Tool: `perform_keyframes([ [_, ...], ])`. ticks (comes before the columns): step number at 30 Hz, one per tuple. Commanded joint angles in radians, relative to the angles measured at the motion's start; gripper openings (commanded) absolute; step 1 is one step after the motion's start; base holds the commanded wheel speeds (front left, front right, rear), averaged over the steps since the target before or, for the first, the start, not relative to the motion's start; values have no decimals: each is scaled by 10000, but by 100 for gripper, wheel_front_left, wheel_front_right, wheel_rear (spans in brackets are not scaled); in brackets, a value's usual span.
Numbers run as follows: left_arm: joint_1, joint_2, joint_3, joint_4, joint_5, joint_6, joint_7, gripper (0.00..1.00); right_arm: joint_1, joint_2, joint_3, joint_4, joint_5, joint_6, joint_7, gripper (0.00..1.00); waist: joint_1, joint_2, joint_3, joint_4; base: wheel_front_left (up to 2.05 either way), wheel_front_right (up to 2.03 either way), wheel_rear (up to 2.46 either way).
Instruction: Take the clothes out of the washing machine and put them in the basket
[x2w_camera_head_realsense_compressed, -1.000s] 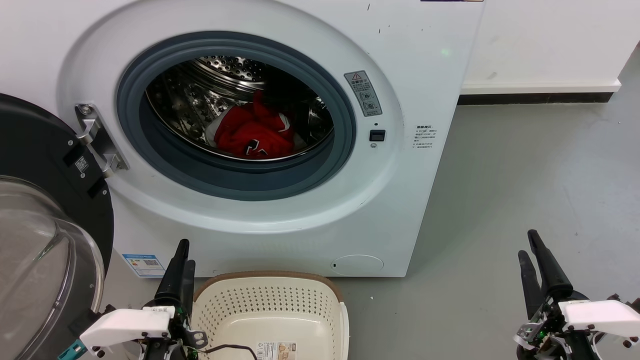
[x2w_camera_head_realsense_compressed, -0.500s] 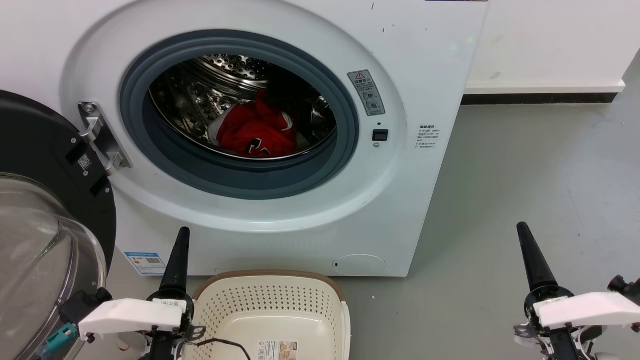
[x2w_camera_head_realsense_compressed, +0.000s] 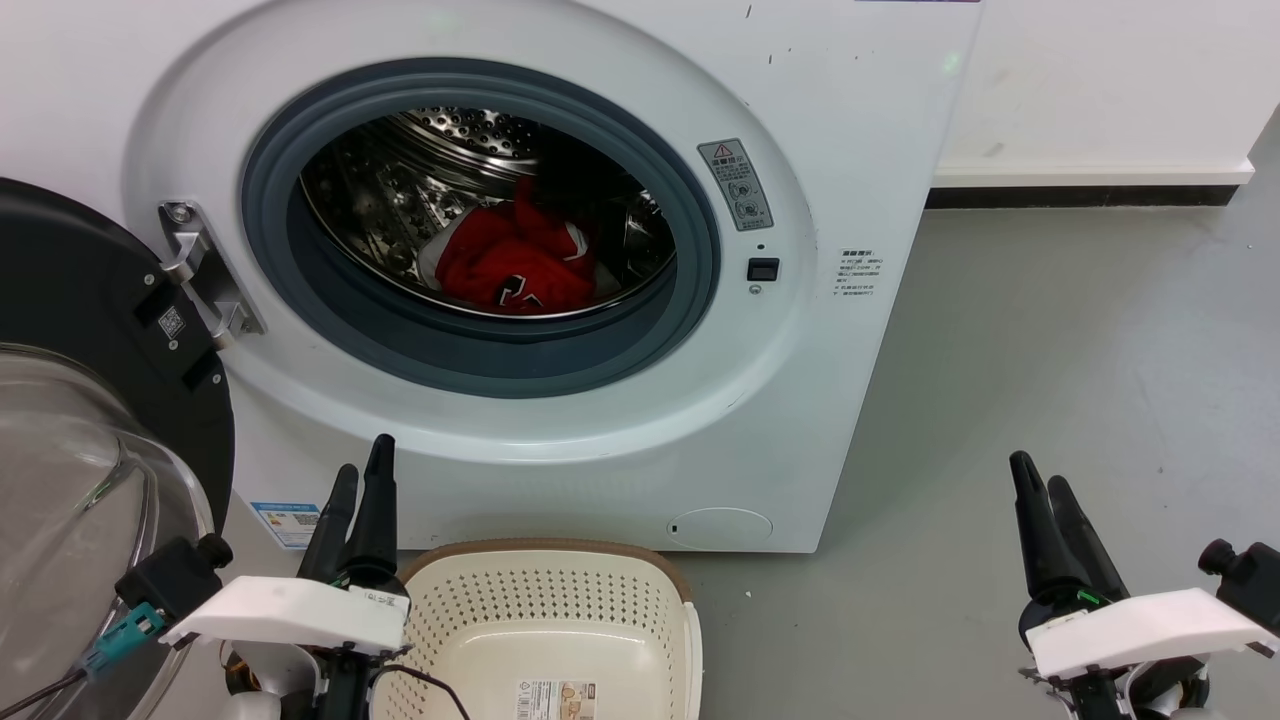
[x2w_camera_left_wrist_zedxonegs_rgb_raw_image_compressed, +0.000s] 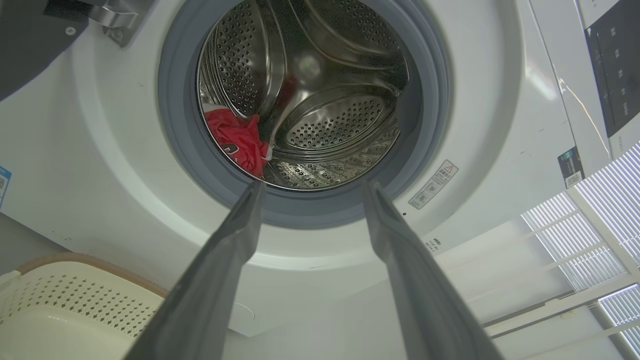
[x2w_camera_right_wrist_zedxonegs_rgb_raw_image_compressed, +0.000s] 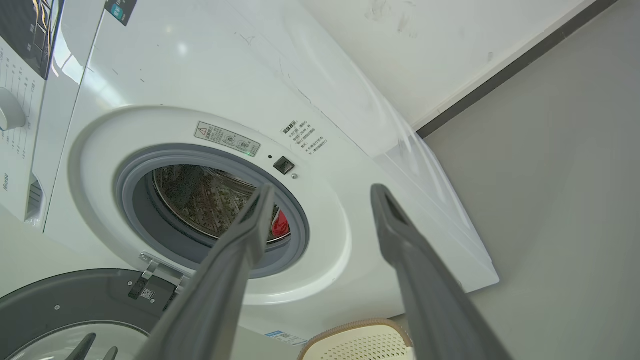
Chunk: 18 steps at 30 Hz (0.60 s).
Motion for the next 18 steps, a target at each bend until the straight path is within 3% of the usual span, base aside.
perform_keyframes([
  [1,-277,115,-54,-180,485,-1,-119,100,-67,-23,18,-231,-453,0,-63,100,-1,-1,-2,-3,0,0,0],
  [18,-225,362,-271,-221,3013,-1,-628,100,243,-22,3,-460,-2810,0,-129,100,-1,-1,-10,-76,0,0,0],
])
